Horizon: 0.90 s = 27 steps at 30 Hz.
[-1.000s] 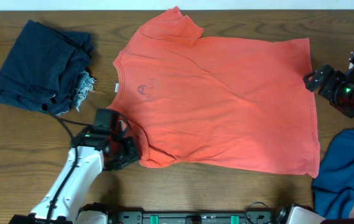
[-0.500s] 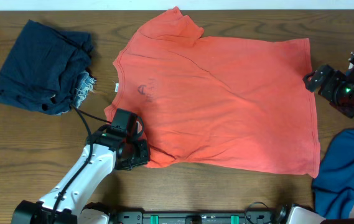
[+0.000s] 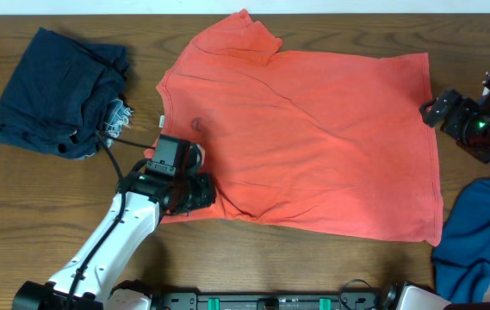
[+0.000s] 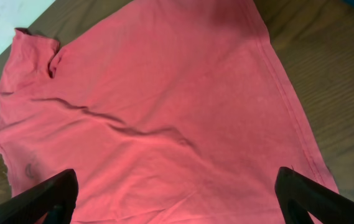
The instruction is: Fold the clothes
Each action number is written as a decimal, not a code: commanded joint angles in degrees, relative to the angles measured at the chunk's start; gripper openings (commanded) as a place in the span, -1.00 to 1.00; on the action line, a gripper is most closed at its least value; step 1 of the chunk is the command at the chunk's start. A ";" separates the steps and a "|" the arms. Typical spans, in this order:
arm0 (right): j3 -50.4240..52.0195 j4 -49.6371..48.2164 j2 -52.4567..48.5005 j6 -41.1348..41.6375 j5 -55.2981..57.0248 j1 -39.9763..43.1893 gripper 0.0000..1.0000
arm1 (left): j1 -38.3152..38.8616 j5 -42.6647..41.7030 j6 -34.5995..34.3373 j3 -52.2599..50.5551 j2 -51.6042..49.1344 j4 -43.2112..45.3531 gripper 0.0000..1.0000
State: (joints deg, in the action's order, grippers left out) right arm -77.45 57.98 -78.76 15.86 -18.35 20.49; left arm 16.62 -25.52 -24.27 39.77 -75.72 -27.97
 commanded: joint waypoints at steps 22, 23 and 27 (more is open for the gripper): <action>-0.11 -0.39 0.04 -0.70 0.17 0.59 0.99 | 2.12 -1.42 -0.09 0.96 -3.50 3.34 -0.73; -0.11 -0.37 0.04 -0.70 0.15 0.59 0.98 | 2.97 -1.05 -0.61 0.96 -4.13 5.03 -0.78; -0.11 -0.35 0.04 -0.70 0.15 0.59 0.98 | 5.81 1.11 -1.51 0.98 -7.17 9.51 -0.85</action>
State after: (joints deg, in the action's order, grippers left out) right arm -77.45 57.67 -78.76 15.86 -18.35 20.49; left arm 20.78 -26.39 -25.45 40.01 -80.49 -19.68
